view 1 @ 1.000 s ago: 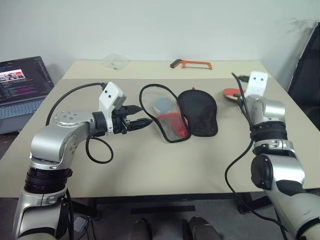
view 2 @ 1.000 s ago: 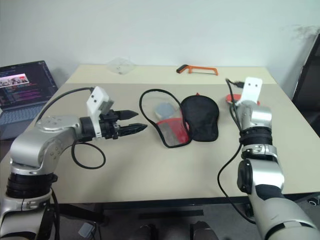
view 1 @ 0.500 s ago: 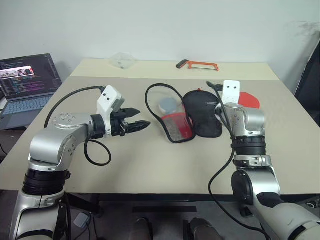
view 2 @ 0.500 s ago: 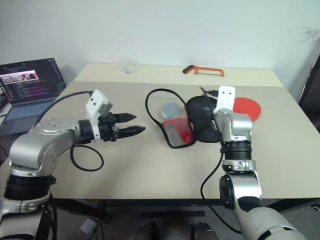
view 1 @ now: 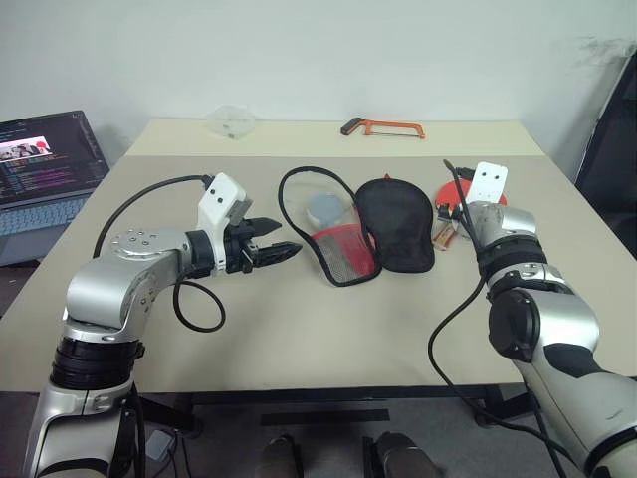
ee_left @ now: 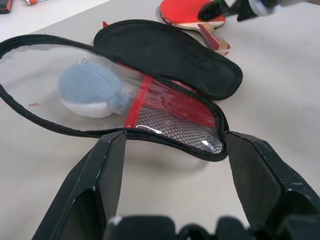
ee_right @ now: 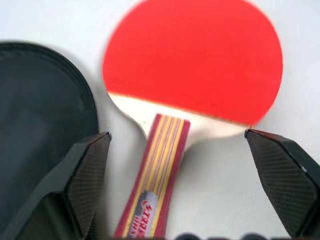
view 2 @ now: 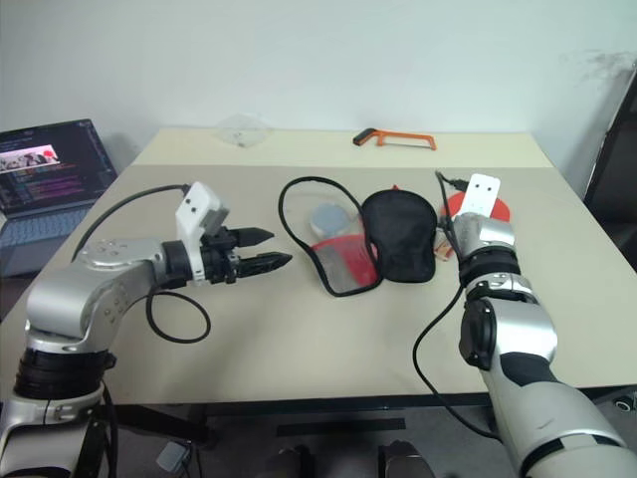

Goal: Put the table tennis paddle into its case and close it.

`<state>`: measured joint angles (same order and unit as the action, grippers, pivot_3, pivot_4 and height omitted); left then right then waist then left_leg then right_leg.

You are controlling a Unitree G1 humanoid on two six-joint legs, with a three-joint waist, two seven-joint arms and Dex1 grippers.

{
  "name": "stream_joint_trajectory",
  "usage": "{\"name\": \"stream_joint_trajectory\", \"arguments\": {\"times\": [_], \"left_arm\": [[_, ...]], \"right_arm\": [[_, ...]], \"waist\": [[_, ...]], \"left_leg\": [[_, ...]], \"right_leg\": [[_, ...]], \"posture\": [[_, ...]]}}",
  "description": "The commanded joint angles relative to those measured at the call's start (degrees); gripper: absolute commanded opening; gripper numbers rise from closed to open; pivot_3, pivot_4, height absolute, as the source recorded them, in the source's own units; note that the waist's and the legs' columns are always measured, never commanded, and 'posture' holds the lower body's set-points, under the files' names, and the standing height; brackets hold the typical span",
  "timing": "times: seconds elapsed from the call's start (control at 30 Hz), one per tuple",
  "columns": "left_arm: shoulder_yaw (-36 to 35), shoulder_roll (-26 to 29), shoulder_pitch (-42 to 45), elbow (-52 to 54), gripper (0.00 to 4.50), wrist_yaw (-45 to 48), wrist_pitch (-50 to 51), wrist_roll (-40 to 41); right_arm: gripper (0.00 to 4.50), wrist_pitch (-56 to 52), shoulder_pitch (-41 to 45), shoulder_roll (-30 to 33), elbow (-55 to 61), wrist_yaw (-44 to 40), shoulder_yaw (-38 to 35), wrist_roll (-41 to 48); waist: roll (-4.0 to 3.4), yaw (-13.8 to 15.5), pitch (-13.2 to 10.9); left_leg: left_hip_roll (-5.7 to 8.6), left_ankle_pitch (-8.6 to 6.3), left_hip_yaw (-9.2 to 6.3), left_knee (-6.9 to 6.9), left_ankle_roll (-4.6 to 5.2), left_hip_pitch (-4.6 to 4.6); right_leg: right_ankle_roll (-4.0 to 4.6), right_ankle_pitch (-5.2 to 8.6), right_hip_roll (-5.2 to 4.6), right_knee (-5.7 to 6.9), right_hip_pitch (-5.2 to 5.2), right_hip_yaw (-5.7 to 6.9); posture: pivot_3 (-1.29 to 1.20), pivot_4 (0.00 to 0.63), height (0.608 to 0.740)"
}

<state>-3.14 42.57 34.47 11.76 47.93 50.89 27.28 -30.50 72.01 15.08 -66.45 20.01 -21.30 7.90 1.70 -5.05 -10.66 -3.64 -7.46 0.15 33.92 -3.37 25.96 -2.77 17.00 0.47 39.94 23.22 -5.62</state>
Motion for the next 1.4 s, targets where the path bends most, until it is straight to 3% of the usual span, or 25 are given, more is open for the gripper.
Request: {"name": "stream_joint_trajectory", "arguments": {"times": [0.03,0.53,0.63,0.87,0.9,1.4], "left_arm": [[-1.26,0.45,-0.03,3.29,3.37,-0.83,0.52,1.25],[-3.84,2.02,-2.37,8.65,3.37,-3.99,4.02,3.94],[-3.96,2.08,-2.26,8.66,3.37,-4.48,4.05,4.1],[-2.7,2.1,-1.54,7.52,3.37,-4.63,3.43,3.9],[-2.54,2.09,-1.34,7.32,3.37,-4.57,3.36,3.83],[-1.65,2.52,-0.4,5.92,3.37,-3.99,2.93,3.08]], "right_arm": [[4.48,5.38,2.2,0.61,-3.8,0.86,-0.59,0.34],[4.48,8.28,1.58,-2.81,-9.1,5.09,-0.37,0.13],[3.9,9.12,1.67,-2.6,-9.17,7.02,-1.04,0.61],[1.43,9.93,1.86,-2.32,-9.4,10.21,-2.2,1.16],[1.25,9.96,1.87,-2.29,-9.4,10.45,-2.36,1.17],[1.24,3.31,1.34,1.25,-7.2,9.84,-0.55,-0.13]], "waist": [[0.0,0.01,0.0],[0.0,0.02,0.0],[0.0,0.03,0.0],[0.01,0.42,0.0],[0.01,0.41,0.0],[0.01,0.5,0.0]], "left_leg": [[0.0,0.0,0.0,0.0,0.0,0.0],[0.0,0.0,-0.05,0.02,0.0,-0.01],[0.0,0.0,-0.05,0.02,0.0,-0.01],[0.04,0.0,-0.06,0.02,0.0,0.0],[0.04,0.0,-0.05,0.03,0.0,0.0],[0.04,0.0,-0.08,0.02,0.0,0.0]], "right_leg": [[0.0,0.0,0.0,0.0,0.0,0.0],[0.0,0.0,0.01,0.01,-0.03,0.03],[0.0,0.0,0.0,0.01,-0.03,0.03],[0.0,0.0,-0.03,-0.03,-0.05,0.06],[-0.01,0.0,-0.04,-0.03,-0.06,0.05],[0.0,0.0,-0.03,-0.03,-0.06,0.08]], "posture": [[0.0,0.15,0.74],[0.0,0.15,0.74],[0.0,0.15,0.74],[0.0,0.15,0.74],[0.0,0.15,0.74],[0.0,0.15,0.74]]}}
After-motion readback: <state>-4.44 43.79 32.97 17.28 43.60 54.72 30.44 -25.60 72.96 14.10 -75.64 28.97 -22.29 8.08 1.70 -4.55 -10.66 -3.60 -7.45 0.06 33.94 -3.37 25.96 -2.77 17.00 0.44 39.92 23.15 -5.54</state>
